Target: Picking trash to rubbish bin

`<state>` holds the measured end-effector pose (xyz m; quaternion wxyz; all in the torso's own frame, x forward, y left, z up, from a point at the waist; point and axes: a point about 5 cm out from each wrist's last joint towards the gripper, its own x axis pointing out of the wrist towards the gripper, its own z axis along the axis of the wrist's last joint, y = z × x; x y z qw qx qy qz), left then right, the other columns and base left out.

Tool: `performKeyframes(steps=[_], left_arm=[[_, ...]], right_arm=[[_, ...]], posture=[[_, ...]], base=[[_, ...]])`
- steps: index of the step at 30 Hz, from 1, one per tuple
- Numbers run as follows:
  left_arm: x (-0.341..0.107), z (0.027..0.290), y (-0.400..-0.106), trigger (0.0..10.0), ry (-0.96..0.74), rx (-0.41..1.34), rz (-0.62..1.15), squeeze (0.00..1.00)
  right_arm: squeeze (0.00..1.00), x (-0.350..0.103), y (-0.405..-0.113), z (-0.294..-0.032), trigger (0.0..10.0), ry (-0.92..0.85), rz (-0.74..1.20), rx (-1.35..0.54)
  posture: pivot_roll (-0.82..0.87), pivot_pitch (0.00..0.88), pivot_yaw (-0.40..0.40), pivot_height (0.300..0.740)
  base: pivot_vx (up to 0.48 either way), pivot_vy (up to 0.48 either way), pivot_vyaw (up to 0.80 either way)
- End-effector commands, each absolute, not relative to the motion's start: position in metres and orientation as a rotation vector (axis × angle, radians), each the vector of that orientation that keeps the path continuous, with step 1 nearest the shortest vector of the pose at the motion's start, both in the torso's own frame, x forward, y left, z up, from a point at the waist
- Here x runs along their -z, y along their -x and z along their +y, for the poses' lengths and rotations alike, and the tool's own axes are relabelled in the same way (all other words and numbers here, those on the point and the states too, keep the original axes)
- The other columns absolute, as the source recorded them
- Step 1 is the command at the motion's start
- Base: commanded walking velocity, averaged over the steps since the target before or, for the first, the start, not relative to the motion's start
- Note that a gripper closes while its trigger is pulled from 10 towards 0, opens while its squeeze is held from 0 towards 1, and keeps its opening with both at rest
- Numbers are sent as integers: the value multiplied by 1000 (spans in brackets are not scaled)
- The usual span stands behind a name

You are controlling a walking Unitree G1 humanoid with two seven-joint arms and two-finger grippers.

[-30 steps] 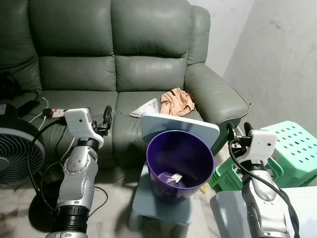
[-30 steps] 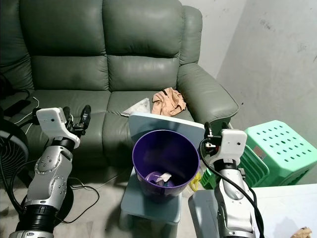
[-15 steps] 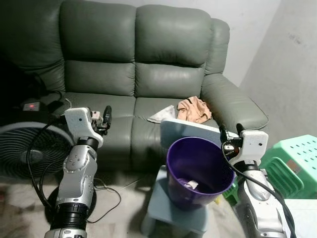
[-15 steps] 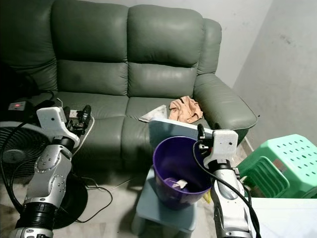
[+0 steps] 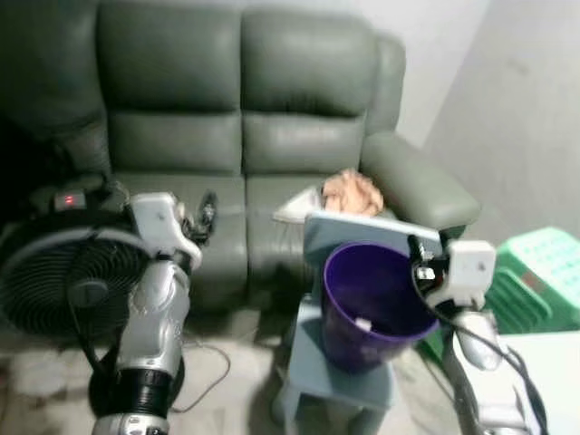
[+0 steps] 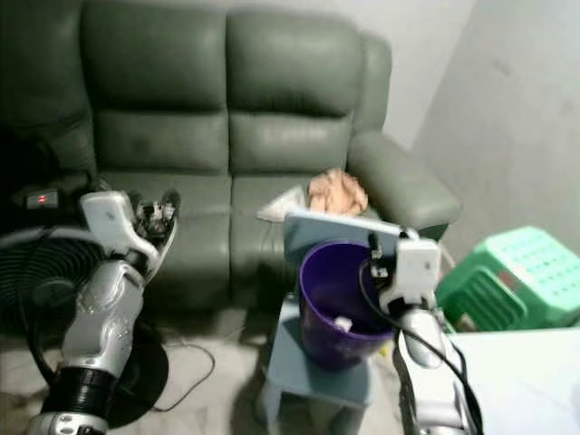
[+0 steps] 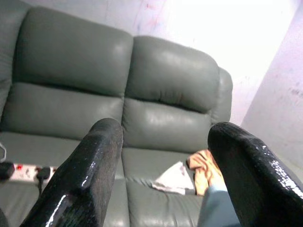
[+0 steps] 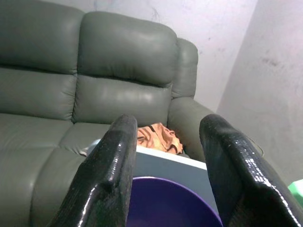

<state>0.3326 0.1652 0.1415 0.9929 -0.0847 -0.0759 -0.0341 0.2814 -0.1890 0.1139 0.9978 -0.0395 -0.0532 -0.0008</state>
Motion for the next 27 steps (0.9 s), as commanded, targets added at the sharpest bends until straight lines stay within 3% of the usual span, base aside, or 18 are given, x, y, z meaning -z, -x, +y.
performKeyframes(steps=[1,6,27], left_arm=[[-141,174,-332,10000,146,37,-149,0],[-139,172,-332,10000,145,37,-145,0],[-143,165,-336,10000,98,79,-163,0]], right_arm=[[0,-121,-284,-184,10000,83,-127,-16],[0,-118,-284,-185,10000,92,-91,-9],[0,-116,-288,-183,10000,91,-69,14]], posture=[[-2,0,-100,740],[-5,0,-98,740],[-23,0,-78,740]], base=[[0,0,0],[0,0,0],[0,0,-775]])
